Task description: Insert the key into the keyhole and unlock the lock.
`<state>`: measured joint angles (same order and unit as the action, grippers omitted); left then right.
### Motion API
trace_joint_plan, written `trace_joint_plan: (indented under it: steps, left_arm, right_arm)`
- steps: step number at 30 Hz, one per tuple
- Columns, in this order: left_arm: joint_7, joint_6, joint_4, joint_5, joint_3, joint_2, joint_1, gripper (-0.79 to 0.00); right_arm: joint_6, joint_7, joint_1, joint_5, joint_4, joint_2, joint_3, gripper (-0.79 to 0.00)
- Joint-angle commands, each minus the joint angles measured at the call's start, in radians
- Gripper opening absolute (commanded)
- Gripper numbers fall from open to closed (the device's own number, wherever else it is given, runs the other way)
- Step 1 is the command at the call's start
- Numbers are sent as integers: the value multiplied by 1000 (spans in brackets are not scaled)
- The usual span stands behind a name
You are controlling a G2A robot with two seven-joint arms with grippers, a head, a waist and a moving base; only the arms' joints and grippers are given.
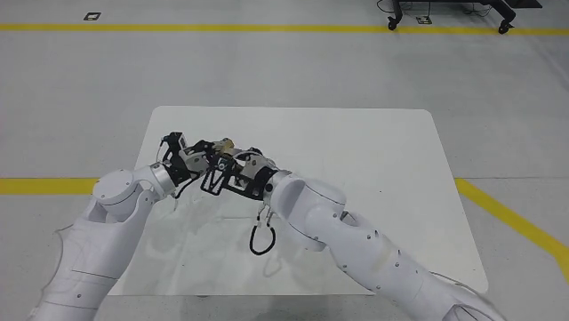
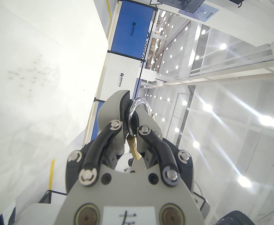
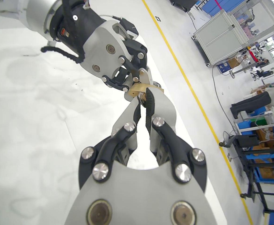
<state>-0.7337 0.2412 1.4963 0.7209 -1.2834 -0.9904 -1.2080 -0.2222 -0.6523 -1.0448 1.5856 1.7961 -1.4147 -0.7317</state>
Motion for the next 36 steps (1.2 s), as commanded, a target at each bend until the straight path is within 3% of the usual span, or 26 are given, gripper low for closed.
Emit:
trace_joint_plan:
  steps: [1, 13, 24, 34, 35, 36]
  left_arm:
    - [-4, -6, 1, -6, 1, -1, 0, -785]
    - [18, -94, 15, -19, -34, -3, -21, -785]
    - [90, -243, 71, -115, -52, -7, -68, -785]
    - [101, -280, 85, -115, -72, -12, -91, -785]
    - [103, -279, 84, -113, -72, -13, -92, -785]
    - [104, -274, 83, -111, -73, -14, -92, -785]
  right_arm:
    - [6, 19, -17, -56, -1, 1, -28, -785]
    - [51, 75, -65, -311, -24, -7, -123, -785]
    - [-51, 109, -61, -680, -105, -15, -185, -785]
    - [-165, 103, -40, -1026, -220, -17, -245, -785]
    - [-151, 100, -35, -994, -221, -14, -250, -742]
    - [-131, 104, -37, -957, -210, -13, -247, -508]
